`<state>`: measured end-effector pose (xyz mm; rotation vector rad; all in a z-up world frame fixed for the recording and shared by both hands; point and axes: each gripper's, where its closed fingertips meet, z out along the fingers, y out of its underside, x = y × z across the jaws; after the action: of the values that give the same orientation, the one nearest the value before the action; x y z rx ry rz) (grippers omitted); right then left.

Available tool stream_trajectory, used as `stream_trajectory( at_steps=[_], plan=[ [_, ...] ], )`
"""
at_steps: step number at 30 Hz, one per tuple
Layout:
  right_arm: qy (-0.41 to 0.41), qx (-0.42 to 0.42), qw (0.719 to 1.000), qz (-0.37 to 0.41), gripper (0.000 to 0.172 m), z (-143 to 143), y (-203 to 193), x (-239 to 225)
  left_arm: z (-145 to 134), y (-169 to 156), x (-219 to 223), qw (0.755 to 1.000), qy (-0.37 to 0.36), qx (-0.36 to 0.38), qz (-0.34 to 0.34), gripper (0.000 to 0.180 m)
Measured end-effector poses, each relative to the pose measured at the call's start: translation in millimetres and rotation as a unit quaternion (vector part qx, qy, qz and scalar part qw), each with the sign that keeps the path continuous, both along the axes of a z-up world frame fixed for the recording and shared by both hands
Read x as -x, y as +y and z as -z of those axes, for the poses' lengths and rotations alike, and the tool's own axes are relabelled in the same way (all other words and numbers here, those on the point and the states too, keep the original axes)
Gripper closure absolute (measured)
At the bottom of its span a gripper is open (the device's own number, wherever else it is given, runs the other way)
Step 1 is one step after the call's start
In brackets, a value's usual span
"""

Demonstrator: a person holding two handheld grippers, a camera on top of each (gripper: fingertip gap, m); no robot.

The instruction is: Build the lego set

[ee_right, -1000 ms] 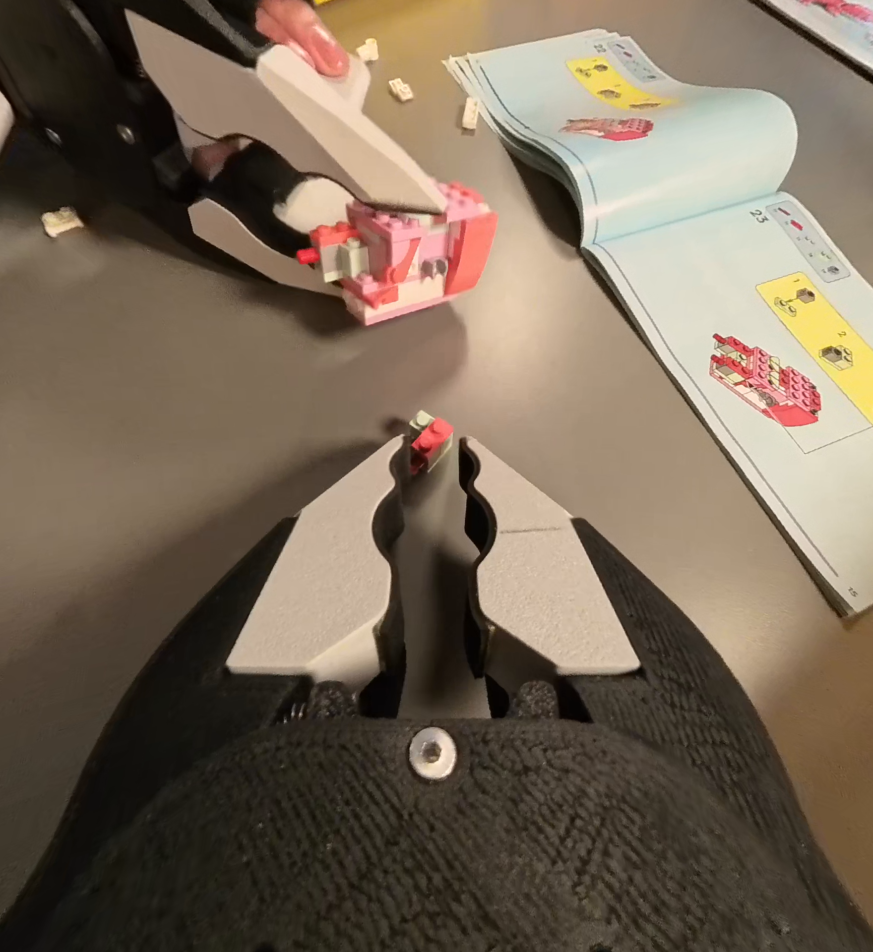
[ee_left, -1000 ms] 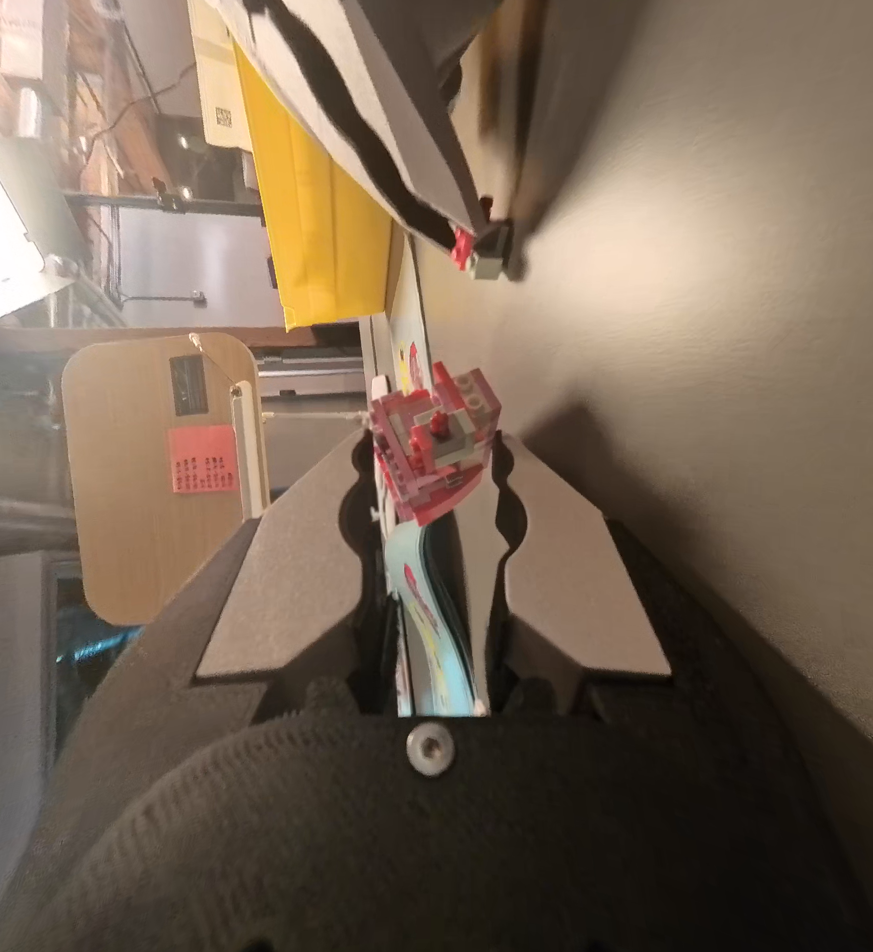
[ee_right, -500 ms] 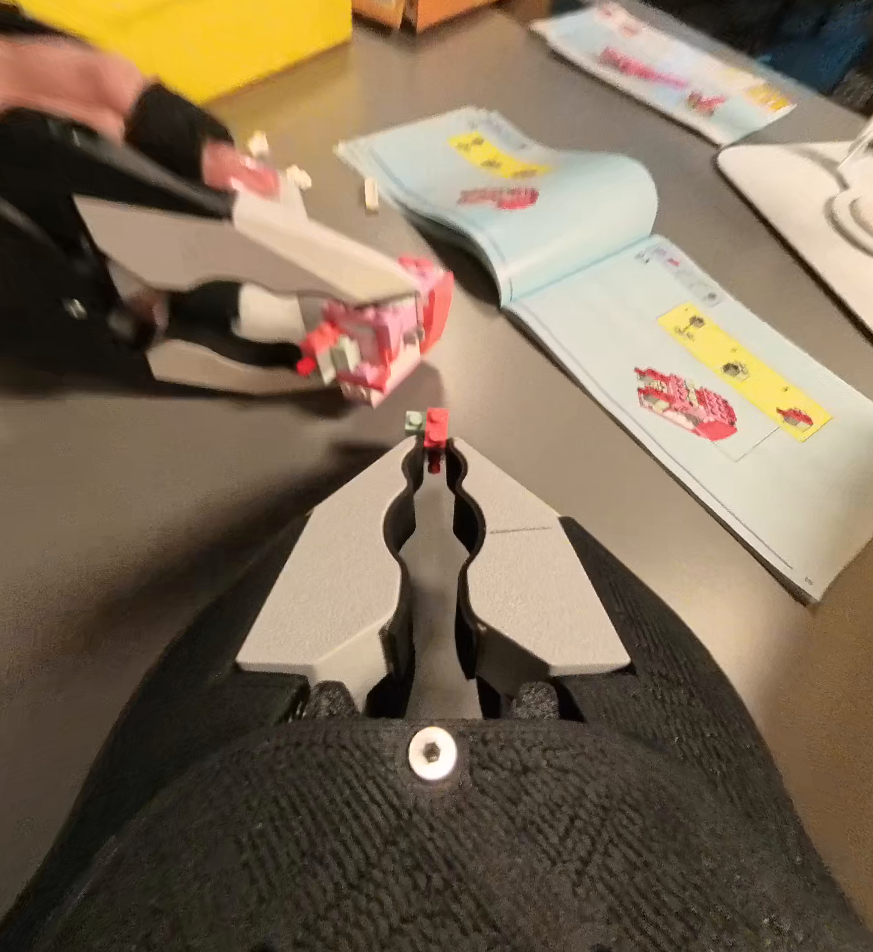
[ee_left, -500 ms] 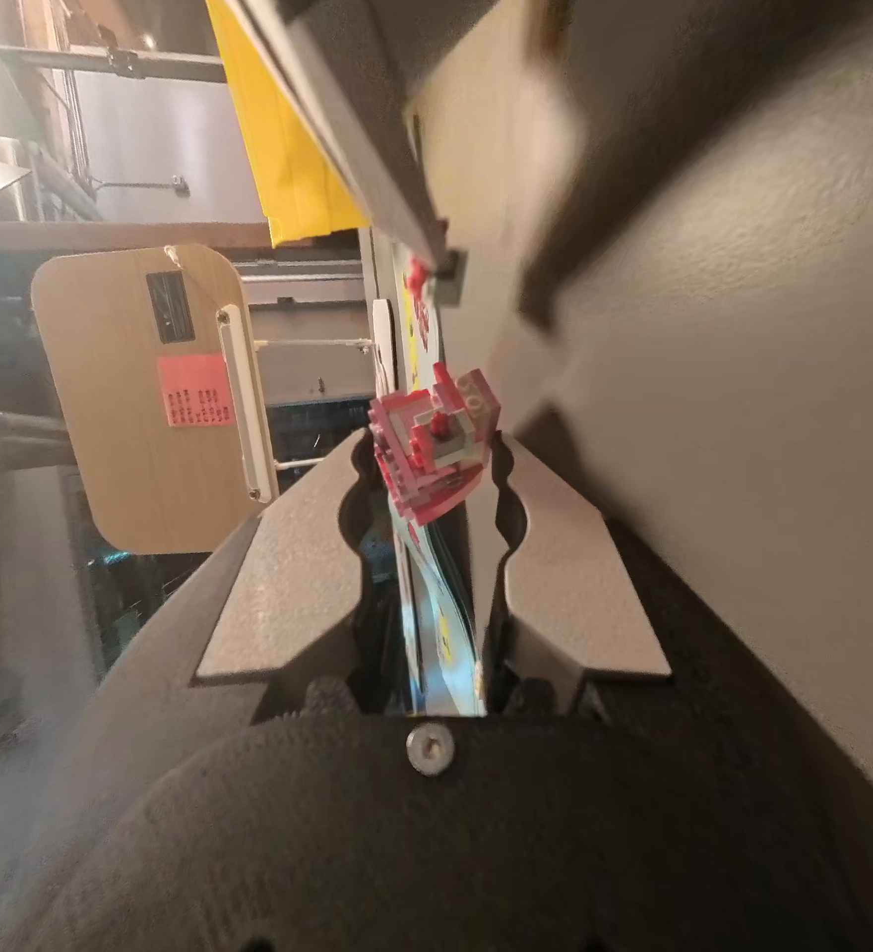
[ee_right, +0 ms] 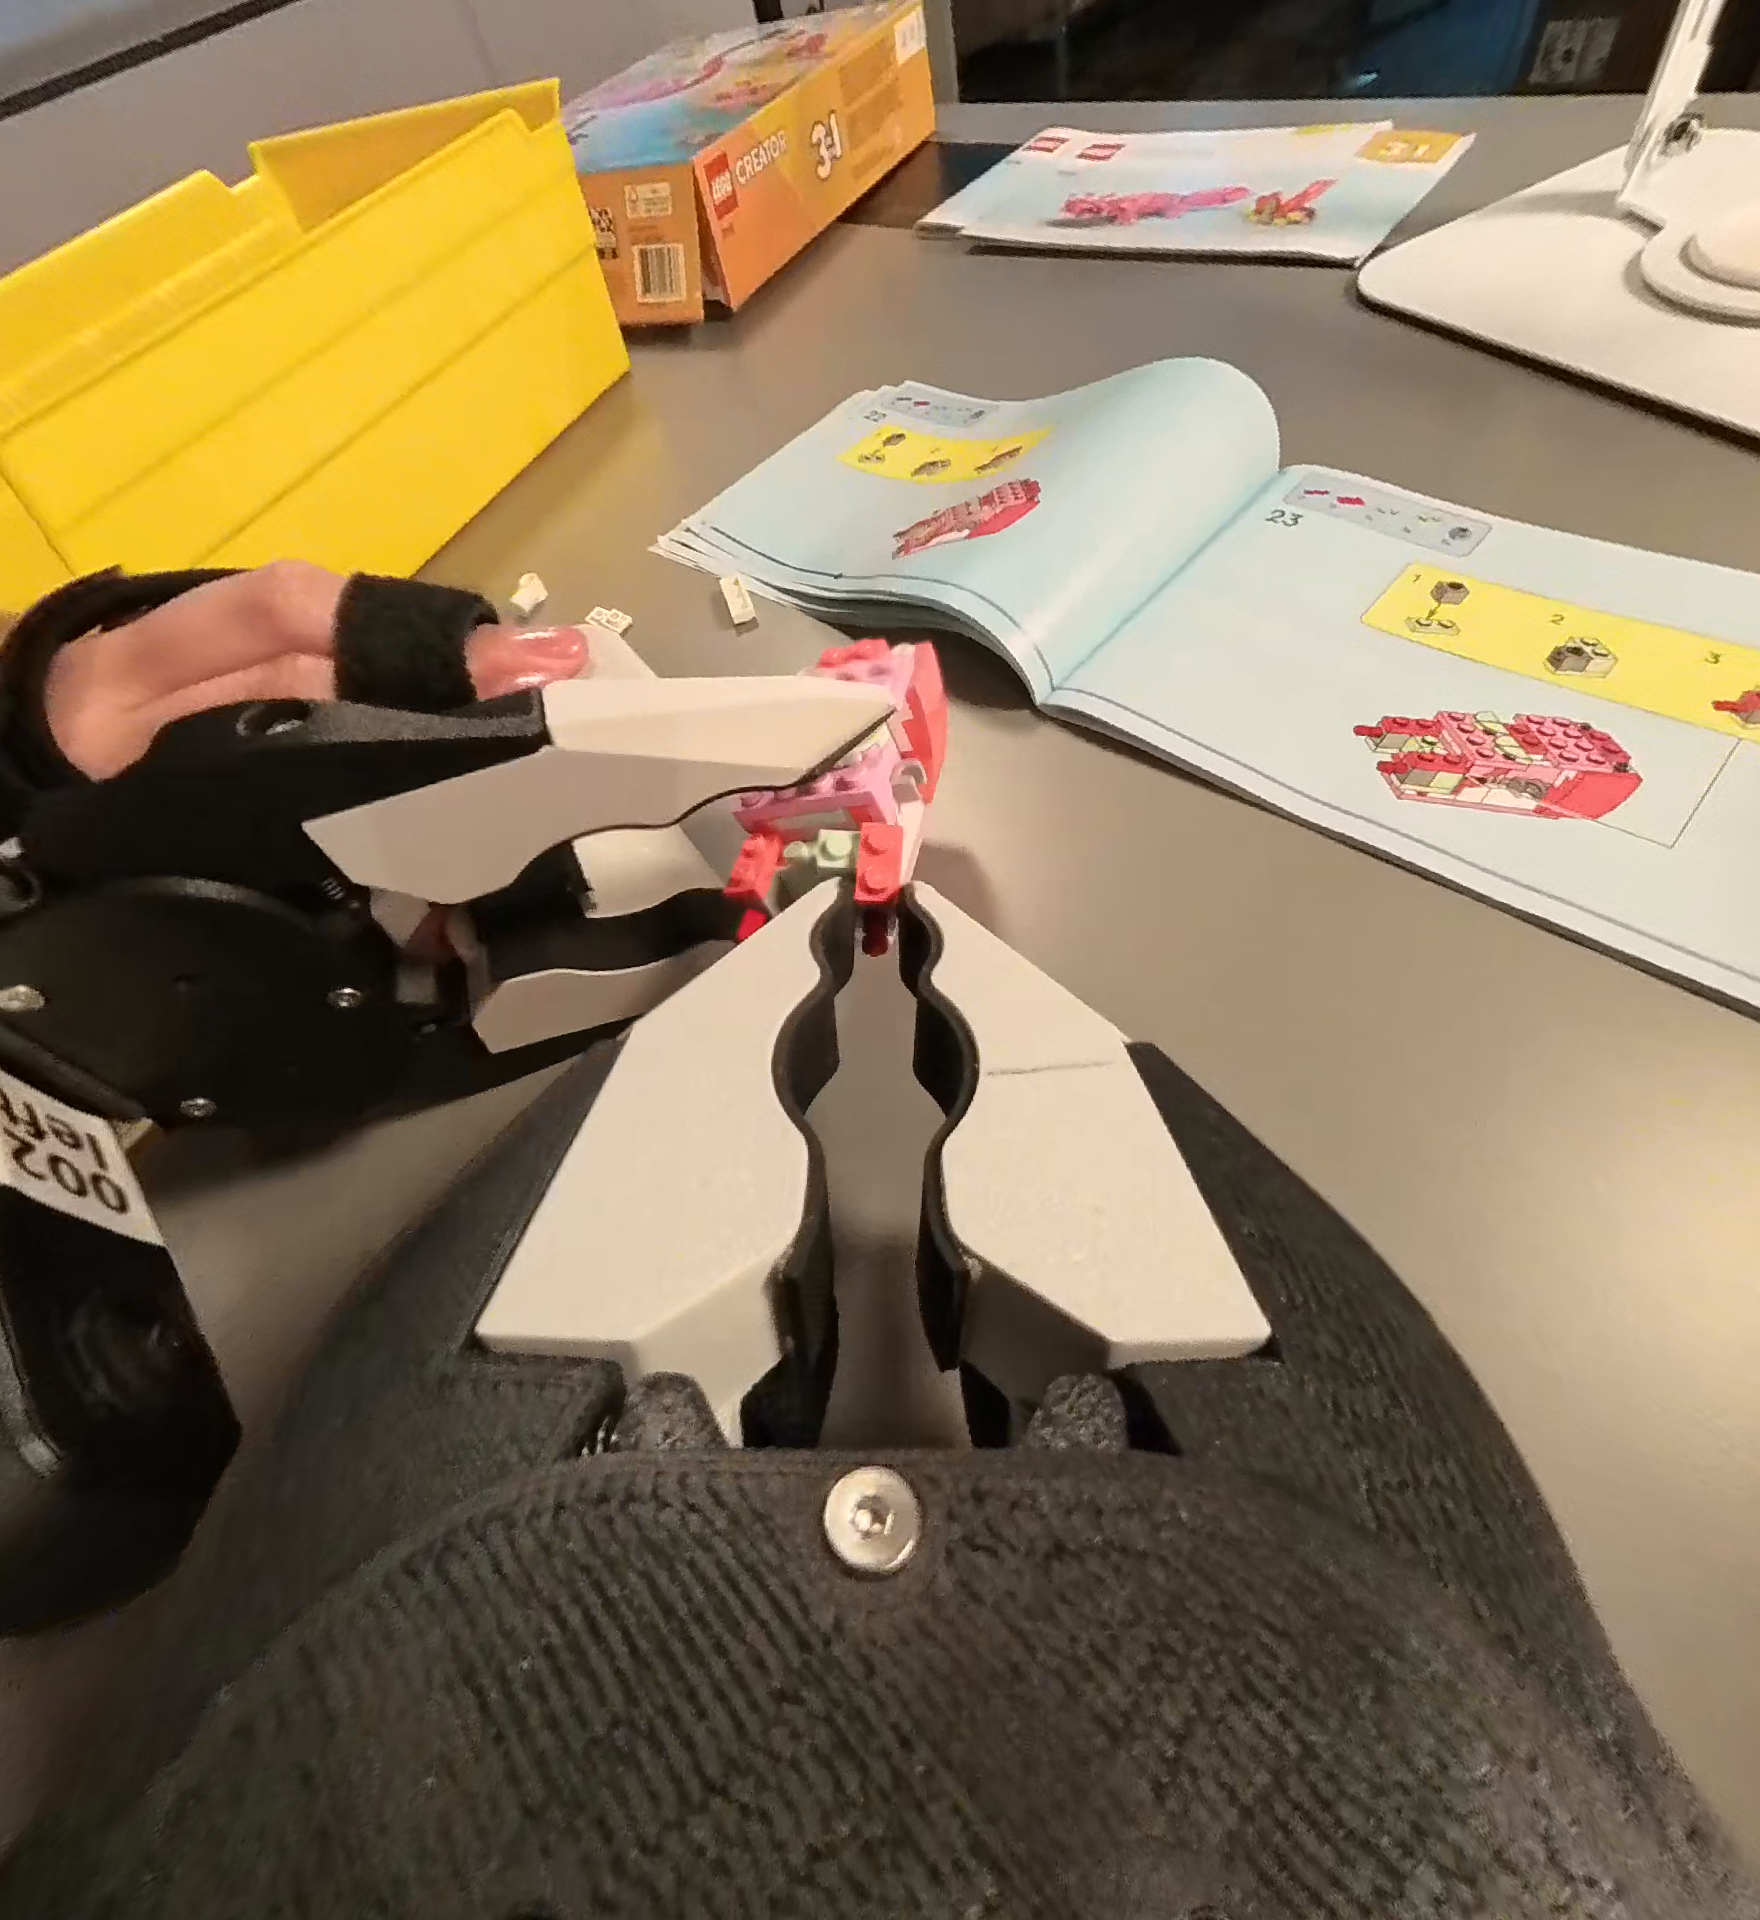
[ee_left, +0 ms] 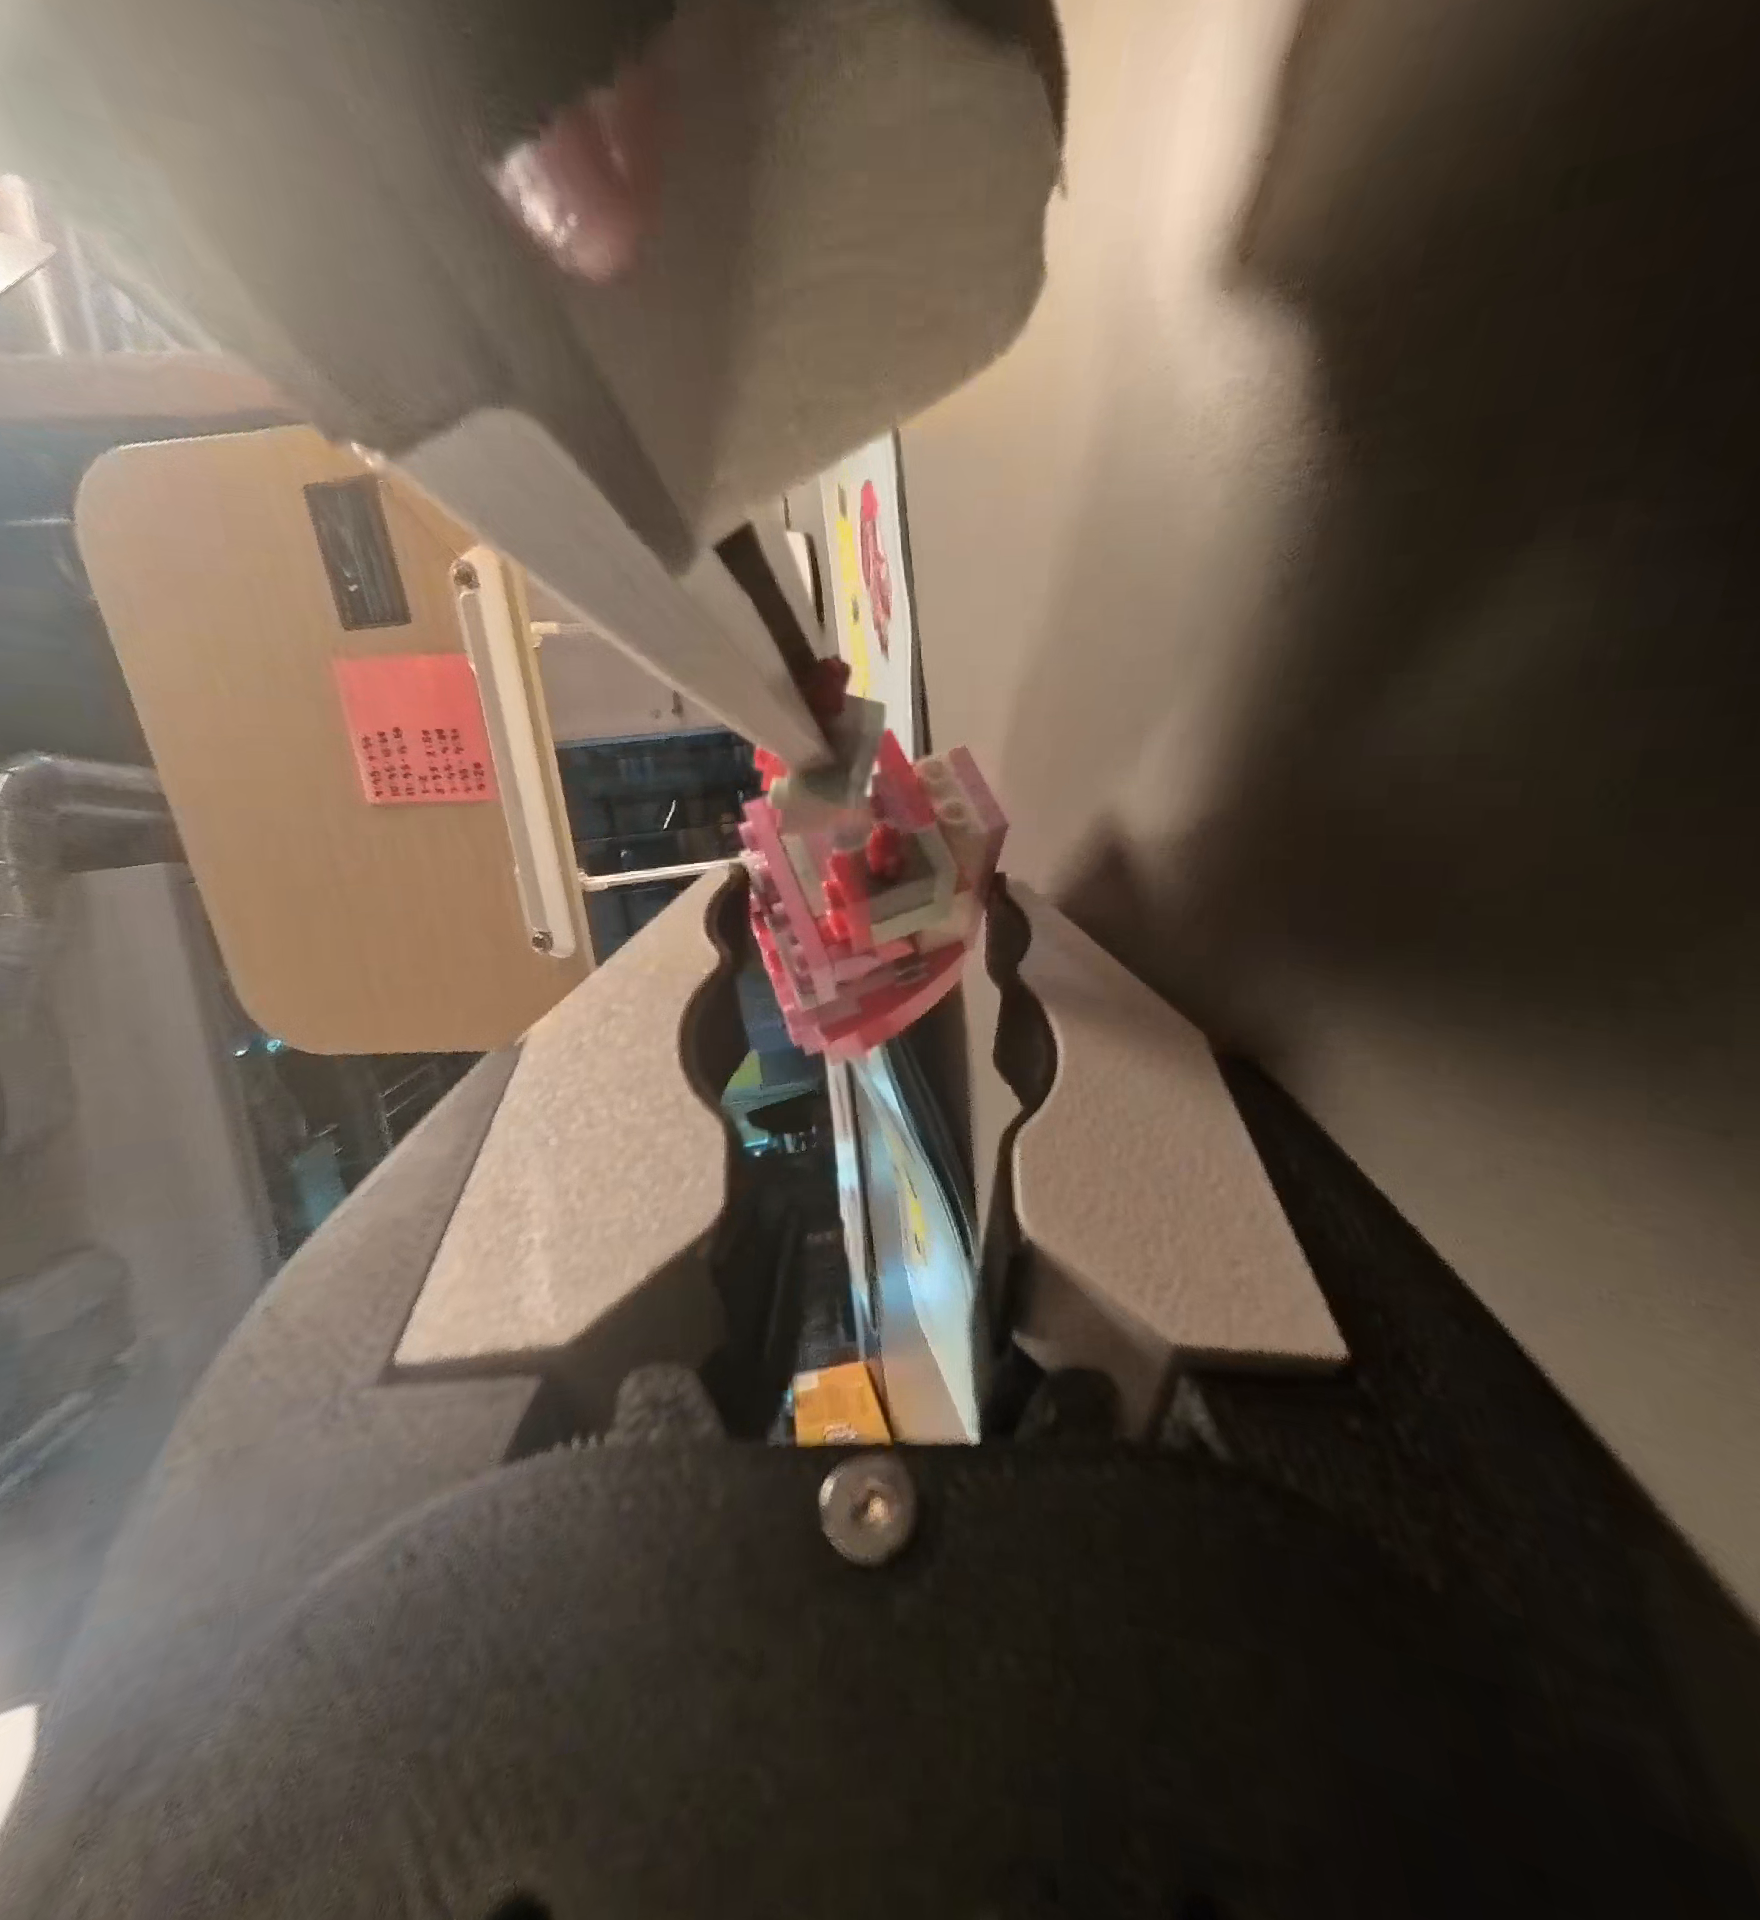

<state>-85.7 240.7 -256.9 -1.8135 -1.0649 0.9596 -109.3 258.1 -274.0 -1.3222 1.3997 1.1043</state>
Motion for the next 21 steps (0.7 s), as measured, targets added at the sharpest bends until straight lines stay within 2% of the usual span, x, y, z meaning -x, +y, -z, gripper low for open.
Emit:
stream_trajectory(
  at_steps=[4, 15, 21],
  plan=[
    [0.001, -0.002, 1.000, 0.013, 0.166, -0.6, 0.2, 2.4, -0.1, 1.2, 2.6, 1.000, 0.001, -0.003, -0.008, 0.136],
    [-0.052, -0.102, 0.992, 0.051, 0.166, -1.3, 2.1, 7.3, -1.9, 1.7, 8.7, 0.998, 0.041, -0.015, -0.033, 0.137],
    [-0.059, -0.149, 0.985, 0.063, 0.166, -6.9, 4.2, 5.5, -5.6, 1.8, 8.0, 0.999, 0.021, -0.019, -0.032, 0.137]
  ],
)
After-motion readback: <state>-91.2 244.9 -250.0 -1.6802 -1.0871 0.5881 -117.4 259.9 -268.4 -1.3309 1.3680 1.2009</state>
